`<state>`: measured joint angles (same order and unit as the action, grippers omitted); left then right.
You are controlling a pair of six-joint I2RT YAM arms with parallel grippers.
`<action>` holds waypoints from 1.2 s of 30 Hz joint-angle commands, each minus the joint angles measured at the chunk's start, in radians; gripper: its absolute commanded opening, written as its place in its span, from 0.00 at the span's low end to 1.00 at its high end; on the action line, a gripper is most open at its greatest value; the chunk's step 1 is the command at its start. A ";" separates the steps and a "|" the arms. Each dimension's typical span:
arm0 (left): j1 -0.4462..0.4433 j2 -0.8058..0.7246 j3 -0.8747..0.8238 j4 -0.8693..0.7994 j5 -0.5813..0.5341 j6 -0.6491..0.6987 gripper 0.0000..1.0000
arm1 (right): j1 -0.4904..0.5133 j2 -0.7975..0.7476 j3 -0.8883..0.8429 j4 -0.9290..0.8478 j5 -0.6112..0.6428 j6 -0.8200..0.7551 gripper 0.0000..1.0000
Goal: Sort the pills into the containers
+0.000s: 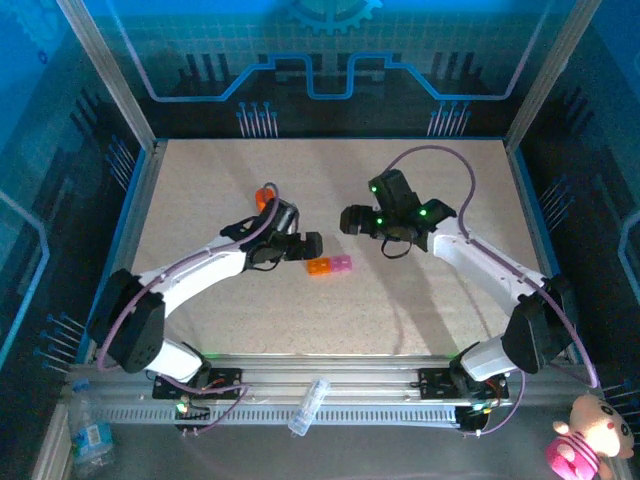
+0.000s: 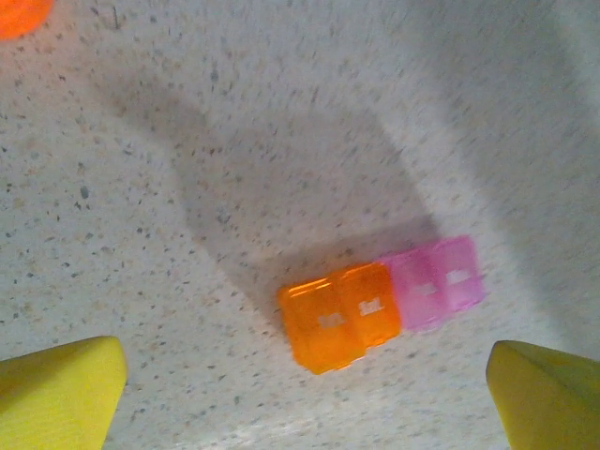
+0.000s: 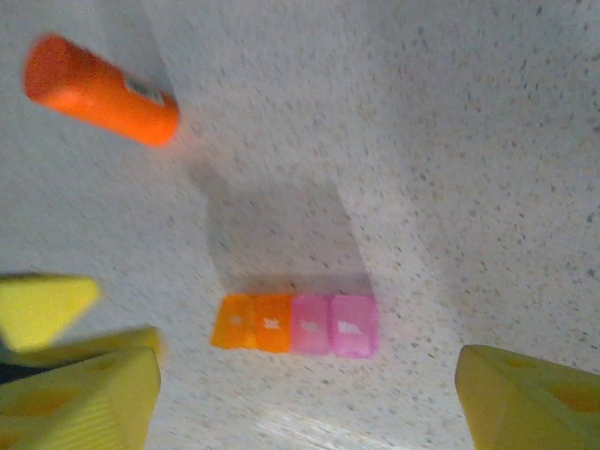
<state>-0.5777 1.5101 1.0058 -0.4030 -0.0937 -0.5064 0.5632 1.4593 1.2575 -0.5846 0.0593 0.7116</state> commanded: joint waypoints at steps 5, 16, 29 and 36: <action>-0.066 0.130 0.071 -0.166 -0.140 0.206 0.96 | -0.021 0.041 0.163 -0.073 -0.035 0.177 0.84; -0.103 0.204 0.067 -0.171 -0.248 0.304 0.96 | -0.019 0.029 0.278 -0.025 -0.137 0.277 0.85; -0.087 0.257 0.128 -0.134 -0.269 0.312 0.97 | 0.021 0.026 0.307 0.047 -0.159 0.279 0.86; -0.068 0.254 0.164 -0.139 -0.271 0.297 0.97 | 0.013 -0.006 0.243 0.131 -0.171 0.287 0.86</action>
<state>-0.6563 1.7554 1.1397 -0.5362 -0.3450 -0.2073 0.5751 1.4872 1.5185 -0.5125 -0.0906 0.9806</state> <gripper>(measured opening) 0.968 0.864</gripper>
